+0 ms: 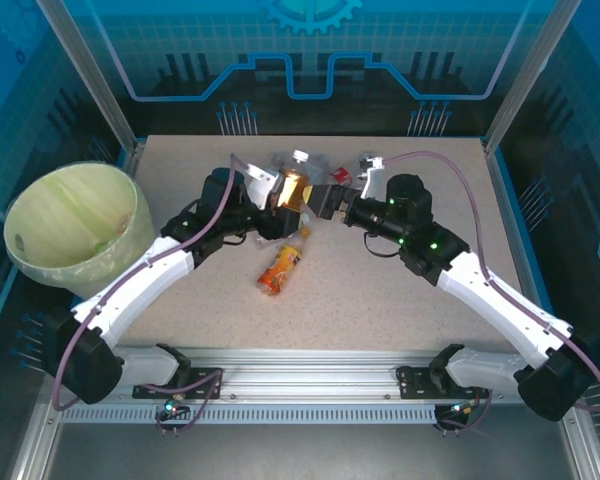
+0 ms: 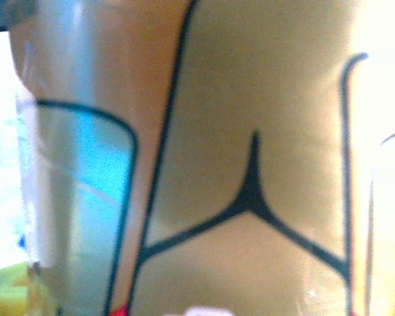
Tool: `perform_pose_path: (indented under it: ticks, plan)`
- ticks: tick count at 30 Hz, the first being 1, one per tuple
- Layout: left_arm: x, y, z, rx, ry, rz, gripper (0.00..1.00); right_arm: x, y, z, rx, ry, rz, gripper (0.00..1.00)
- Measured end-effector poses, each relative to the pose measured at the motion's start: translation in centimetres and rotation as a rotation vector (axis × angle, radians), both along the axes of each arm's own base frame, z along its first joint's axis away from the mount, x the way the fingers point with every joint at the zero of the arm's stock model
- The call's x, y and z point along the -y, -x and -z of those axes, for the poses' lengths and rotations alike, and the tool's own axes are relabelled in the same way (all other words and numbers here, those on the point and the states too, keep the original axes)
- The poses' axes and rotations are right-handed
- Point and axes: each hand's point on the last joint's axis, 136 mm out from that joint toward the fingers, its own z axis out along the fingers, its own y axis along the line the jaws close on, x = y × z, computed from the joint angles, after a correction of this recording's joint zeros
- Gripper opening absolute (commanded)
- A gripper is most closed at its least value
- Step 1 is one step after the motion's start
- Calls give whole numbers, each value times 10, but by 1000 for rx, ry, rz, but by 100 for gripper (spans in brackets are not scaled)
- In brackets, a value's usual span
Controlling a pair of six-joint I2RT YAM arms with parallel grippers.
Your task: Put the plastic bottles in the bin
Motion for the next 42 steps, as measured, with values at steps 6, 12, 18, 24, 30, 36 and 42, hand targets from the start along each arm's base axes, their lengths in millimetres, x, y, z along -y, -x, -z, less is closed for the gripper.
perform_pose_path:
  ticks: [6,12,18,24,30,36,42]
  plan:
    - [-25,11,-35,91,2,-85,53,9,9,-22,104,12,3,100]
    - [-55,22,-74,178,-8,-198,53,16,9,-21,178,67,26,100]
    - [-86,36,-120,269,-28,-311,53,19,6,-9,201,115,43,100]
    - [-136,43,-165,374,-125,-524,51,19,6,-9,216,129,40,100]
    - [-191,43,-180,439,-303,-770,51,17,3,-5,211,133,38,100]
    - [-263,48,-181,419,-436,-1060,51,11,-3,7,185,151,25,100]
    - [-327,61,-172,355,-515,-1297,51,6,-4,14,170,159,5,100]
